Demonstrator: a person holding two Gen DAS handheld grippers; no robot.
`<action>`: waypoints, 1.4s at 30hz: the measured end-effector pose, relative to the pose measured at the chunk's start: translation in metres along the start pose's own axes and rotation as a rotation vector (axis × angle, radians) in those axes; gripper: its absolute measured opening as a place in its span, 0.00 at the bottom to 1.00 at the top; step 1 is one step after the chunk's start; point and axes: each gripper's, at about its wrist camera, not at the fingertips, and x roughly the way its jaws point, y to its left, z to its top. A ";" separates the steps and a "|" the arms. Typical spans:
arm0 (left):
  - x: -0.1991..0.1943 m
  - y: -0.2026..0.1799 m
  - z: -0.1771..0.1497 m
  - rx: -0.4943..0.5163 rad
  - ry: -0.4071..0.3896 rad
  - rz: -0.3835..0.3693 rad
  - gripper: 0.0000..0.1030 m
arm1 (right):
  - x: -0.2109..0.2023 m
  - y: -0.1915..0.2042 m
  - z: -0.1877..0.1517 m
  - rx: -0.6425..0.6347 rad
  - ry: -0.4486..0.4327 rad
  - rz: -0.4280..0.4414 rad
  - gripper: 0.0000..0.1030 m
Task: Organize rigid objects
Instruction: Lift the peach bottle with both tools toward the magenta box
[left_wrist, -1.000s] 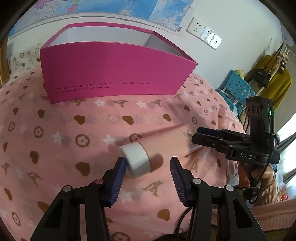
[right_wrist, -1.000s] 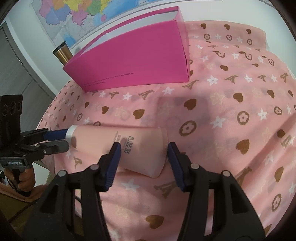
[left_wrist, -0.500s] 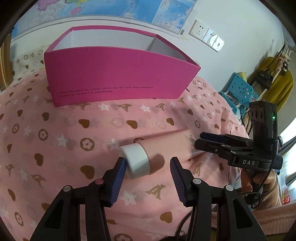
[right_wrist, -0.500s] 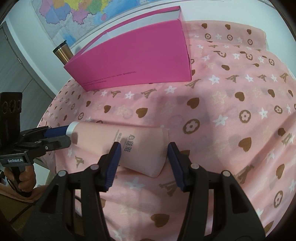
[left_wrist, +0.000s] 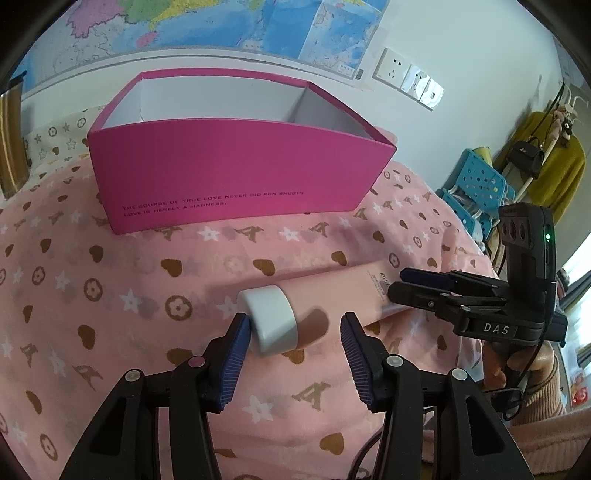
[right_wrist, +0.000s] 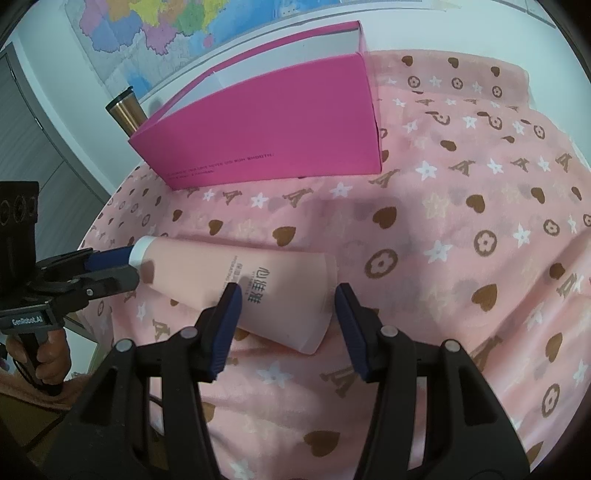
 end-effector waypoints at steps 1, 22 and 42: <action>0.000 0.000 0.000 -0.001 -0.002 0.000 0.49 | 0.000 0.000 0.001 -0.002 -0.003 -0.002 0.54; -0.012 -0.002 0.009 0.008 -0.056 0.014 0.49 | -0.009 0.009 0.011 -0.021 -0.061 -0.011 0.54; -0.017 -0.010 0.015 0.026 -0.082 0.021 0.49 | -0.015 0.010 0.016 -0.026 -0.089 -0.022 0.54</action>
